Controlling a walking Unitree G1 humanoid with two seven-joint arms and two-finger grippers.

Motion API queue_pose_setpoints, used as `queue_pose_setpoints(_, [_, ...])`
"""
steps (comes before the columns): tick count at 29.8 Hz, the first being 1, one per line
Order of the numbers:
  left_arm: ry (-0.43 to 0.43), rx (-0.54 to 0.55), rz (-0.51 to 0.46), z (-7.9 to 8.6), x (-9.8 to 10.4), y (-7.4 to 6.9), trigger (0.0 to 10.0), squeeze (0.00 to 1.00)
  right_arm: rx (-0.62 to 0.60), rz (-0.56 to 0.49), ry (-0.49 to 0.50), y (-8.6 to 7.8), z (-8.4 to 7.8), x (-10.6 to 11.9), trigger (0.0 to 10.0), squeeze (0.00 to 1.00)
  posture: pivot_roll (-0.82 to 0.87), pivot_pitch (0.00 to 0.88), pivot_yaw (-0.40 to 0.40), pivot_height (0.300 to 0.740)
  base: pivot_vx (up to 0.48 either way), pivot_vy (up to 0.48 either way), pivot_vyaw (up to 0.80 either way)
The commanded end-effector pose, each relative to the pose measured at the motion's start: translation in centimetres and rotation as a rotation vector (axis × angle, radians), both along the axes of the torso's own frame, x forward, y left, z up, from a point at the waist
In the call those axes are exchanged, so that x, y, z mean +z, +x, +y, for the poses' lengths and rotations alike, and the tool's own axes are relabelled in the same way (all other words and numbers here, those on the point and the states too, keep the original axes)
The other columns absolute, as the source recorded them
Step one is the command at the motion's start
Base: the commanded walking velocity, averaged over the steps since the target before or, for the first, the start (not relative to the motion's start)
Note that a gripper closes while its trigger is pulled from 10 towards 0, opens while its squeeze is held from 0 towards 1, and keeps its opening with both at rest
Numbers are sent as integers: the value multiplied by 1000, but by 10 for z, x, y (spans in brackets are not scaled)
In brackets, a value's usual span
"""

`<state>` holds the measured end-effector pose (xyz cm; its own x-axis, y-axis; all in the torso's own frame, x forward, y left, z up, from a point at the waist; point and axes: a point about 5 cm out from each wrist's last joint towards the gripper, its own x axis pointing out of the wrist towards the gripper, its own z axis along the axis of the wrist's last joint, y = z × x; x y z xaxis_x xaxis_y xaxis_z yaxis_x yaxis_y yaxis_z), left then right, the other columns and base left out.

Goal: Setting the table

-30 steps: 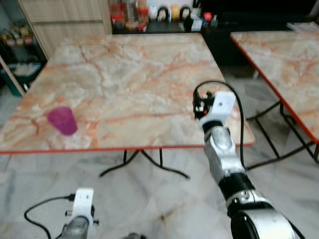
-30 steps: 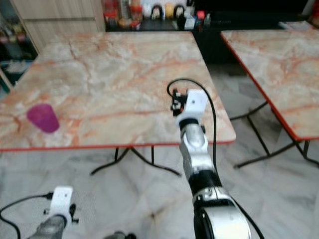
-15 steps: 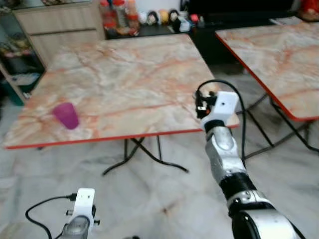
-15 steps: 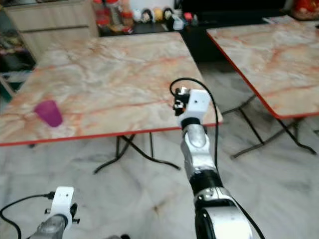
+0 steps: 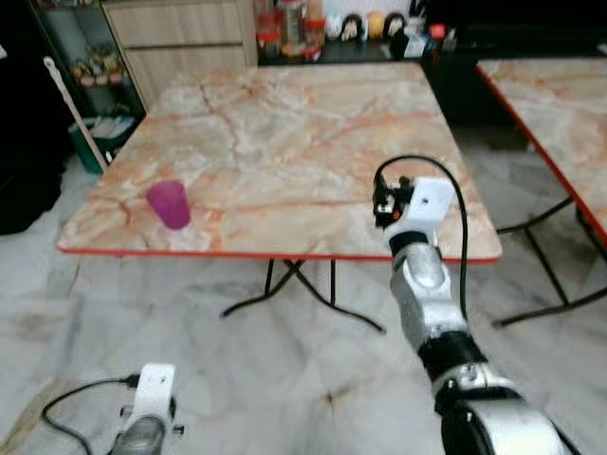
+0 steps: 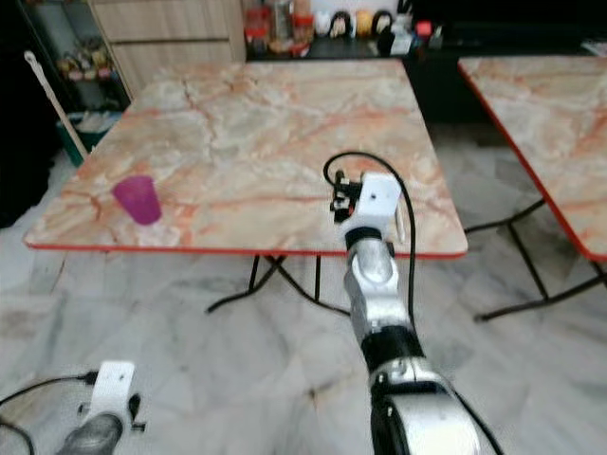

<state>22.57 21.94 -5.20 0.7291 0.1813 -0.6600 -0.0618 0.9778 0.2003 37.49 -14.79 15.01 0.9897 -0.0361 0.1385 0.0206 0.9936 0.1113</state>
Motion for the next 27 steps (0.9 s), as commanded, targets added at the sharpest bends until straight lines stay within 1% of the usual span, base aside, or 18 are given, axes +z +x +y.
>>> queue_pose_setpoints(1, [20,11,4,9,1,-2,10000,0,26,-16,9,3,11,7,10000,0,49,123,28,740,424,0,-800])
queue_pose_setpoints(4, [18,11,5,8,0,-3,10000,0,29,-15,10,3,12,7,10000,0,50,126,24,740,421,0,-800])
queue_pose_setpoints(6, [14,15,5,7,0,-3,10000,0,33,-18,-8,3,13,8,10000,0,49,125,22,740,420,0,0])
queue_pose_setpoints(16, [12,24,9,7,-2,-5,10000,0,44,-9,-5,1,17,5,10000,0,52,121,12,740,422,0,0])
queue_pose_setpoints(20, [15,32,11,9,-3,-8,10000,0,34,21,-24,-7,14,-7,10000,0,53,118,7,740,352,0,0])
queue_pose_setpoints(22, [15,32,11,9,-3,-8,10000,0,34,22,-24,-7,14,-8,10000,0,53,118,7,740,292,0,0])
queue_pose_setpoints(25, [15,34,18,9,-4,-11,10000,0,25,48,-36,-20,10,-20,10000,0,43,113,3,740,0,0,0])
queue_pose_setpoints(26, [15,34,18,9,-4,-11,10000,0,25,48,-36,-20,10,-20,10000,0,43,113,3,740,0,0,0])
queue_pose_setpoints(27, [15,33,24,9,-5,-13,10000,0,28,53,-39,-26,9,-23,10000,0,38,112,3,740,0,0,0])
